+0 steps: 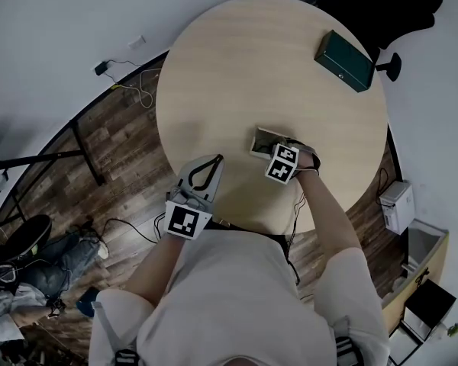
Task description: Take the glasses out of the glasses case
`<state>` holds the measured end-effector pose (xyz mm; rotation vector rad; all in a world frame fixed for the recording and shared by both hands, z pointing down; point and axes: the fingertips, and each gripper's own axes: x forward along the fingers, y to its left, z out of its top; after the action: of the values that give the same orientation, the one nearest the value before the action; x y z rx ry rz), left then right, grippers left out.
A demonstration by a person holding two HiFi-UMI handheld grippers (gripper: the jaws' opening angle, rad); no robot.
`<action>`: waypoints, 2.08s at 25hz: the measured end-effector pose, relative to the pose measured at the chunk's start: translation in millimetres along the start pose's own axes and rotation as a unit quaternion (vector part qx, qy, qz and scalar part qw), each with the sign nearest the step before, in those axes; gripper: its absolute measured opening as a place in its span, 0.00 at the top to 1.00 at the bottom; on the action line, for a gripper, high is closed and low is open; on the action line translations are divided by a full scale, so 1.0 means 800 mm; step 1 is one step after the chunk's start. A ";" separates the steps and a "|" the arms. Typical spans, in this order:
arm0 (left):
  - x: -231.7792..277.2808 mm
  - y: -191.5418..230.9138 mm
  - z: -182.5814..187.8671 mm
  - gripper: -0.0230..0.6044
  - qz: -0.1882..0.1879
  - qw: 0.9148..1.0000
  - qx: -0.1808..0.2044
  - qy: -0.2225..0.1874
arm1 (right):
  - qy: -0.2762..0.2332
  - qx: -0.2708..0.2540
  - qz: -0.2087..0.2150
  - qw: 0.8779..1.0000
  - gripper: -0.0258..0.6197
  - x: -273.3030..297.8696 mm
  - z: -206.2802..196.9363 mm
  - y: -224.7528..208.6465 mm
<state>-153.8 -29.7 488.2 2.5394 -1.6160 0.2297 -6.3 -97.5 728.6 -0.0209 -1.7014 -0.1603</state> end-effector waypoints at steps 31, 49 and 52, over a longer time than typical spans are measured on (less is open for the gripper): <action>-0.011 -0.019 0.007 0.95 -0.015 1.000 0.006 -0.004 | -0.047 -0.022 -0.173 0.984 0.93 -0.073 0.010 -0.003; -0.001 -0.064 0.016 0.95 -0.054 0.998 0.004 -0.018 | -0.049 0.033 -0.221 0.974 0.93 -0.142 -0.049 0.029; 0.005 -0.078 0.022 0.95 -0.060 0.998 -0.004 -0.025 | -0.036 0.049 -0.223 0.973 0.93 -0.145 -0.084 0.035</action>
<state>-94.6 -10.1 470.3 2.6459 -1.4697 0.1494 79.0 -68.2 625.1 0.4369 -1.7640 -0.4130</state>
